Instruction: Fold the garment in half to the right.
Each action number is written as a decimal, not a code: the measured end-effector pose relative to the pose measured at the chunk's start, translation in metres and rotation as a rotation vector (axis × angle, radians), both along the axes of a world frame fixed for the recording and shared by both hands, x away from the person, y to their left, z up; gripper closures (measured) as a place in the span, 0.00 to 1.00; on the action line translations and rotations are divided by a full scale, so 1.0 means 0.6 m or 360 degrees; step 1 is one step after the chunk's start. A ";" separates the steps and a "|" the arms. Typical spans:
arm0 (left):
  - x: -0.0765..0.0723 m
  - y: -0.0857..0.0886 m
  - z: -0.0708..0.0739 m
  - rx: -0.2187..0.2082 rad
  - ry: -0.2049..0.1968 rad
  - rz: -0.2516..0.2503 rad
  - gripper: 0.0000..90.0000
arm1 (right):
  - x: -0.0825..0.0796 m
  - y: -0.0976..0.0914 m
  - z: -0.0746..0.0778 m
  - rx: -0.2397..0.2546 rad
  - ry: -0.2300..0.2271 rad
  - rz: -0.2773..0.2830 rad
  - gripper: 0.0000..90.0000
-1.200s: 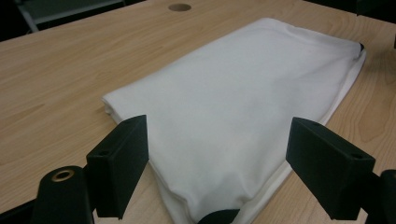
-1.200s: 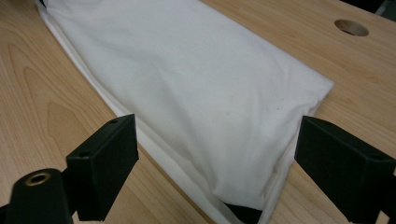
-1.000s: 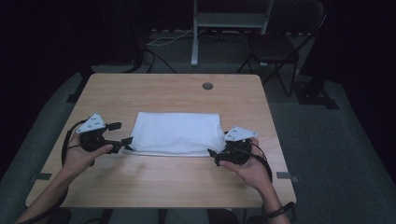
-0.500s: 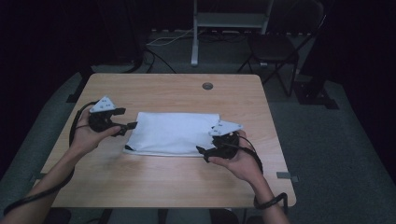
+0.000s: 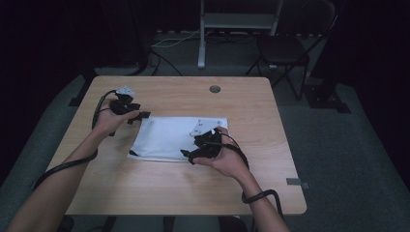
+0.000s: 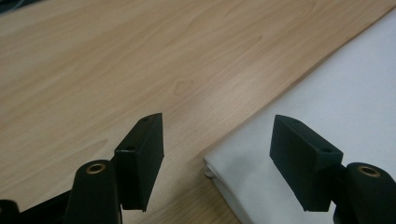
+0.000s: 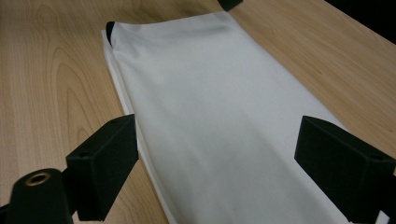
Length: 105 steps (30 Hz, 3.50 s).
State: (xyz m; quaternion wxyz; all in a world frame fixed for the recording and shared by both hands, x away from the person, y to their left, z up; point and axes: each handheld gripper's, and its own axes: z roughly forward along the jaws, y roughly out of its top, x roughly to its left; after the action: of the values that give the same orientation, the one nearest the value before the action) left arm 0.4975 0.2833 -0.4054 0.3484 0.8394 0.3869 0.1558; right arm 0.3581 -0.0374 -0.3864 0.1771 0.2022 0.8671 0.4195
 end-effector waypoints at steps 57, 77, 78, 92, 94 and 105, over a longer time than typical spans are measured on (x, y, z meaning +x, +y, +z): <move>-0.043 -0.014 -0.023 0.0006 -0.0005 -0.0028 0.94 | 0.025 0.278 -0.060 -0.0181 0.0108 0.0425 0.27; -0.047 -0.017 -0.020 0.0022 0.0017 -0.0076 0.94 | 0.032 0.301 -0.074 -0.0204 0.0226 0.0492 0.61; -0.048 -0.018 -0.020 0.0019 0.0016 -0.0076 0.94 | 0.034 0.300 -0.075 -0.0193 0.0225 0.0491 0.62; -0.050 -0.017 -0.018 0.0026 0.0012 -0.0067 0.94 | 0.033 0.302 -0.076 -0.0189 0.0187 0.0414 0.86; -0.050 -0.017 -0.017 0.0023 0.0009 -0.0066 0.94 | 0.033 0.303 -0.075 -0.0197 0.0187 0.0407 0.87; -0.054 -0.011 -0.004 0.0000 -0.0017 -0.0064 0.94 | 0.033 0.305 -0.066 -0.0075 0.0210 0.0390 0.87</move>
State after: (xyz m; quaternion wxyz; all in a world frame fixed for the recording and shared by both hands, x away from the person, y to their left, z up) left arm 0.4653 0.2767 -0.4080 0.3535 0.8462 0.3682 0.1533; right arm 0.3778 0.1455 -0.4260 0.0717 0.1177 0.9046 0.4034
